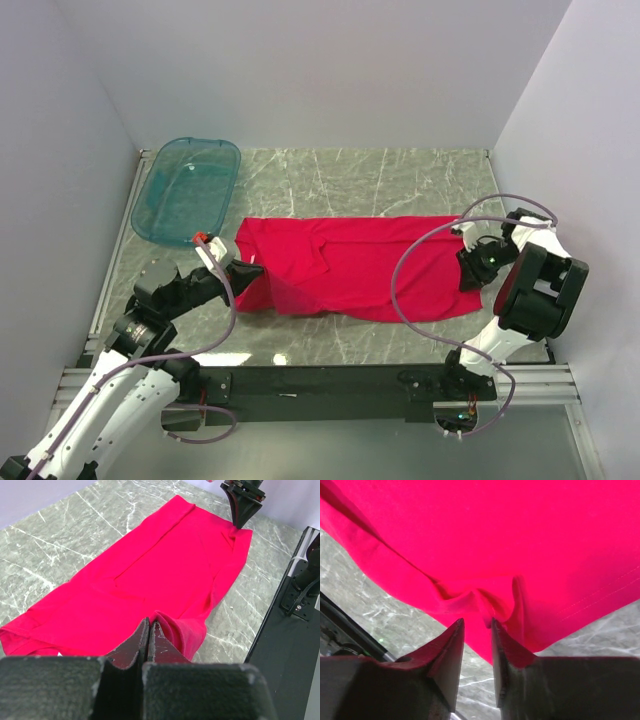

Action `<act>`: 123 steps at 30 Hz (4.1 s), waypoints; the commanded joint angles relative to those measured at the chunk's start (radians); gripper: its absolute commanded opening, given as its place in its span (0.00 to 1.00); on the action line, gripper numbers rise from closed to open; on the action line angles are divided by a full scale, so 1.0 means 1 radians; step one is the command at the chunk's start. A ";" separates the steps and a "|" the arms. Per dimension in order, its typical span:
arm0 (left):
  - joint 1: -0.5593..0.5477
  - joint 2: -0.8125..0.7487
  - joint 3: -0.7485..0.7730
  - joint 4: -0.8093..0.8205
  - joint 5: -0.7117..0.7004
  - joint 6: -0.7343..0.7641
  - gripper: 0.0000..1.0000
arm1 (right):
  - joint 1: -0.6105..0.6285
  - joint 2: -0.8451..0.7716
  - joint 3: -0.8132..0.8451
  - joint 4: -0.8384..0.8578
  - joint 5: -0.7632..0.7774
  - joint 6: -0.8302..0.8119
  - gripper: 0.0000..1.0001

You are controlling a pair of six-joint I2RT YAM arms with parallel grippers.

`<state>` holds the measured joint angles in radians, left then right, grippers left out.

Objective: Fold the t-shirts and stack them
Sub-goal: Fold the tshirt

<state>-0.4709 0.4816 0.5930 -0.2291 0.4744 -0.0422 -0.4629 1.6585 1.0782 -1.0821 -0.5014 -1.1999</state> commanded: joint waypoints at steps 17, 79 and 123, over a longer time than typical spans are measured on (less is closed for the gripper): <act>0.003 -0.011 -0.004 0.051 0.024 -0.002 0.01 | 0.038 -0.046 0.071 -0.058 0.038 -0.130 0.56; 0.003 -0.089 0.030 0.042 -0.120 -0.048 0.00 | -0.068 -0.292 0.057 -0.061 -0.078 -0.089 0.00; 0.003 0.164 0.094 0.031 -0.125 0.031 0.00 | -0.441 -0.220 0.068 -0.231 -0.371 -0.337 0.00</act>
<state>-0.4709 0.6235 0.6575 -0.2901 0.3637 -0.0189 -0.8974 1.4204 1.1118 -1.3224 -0.8165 -1.5517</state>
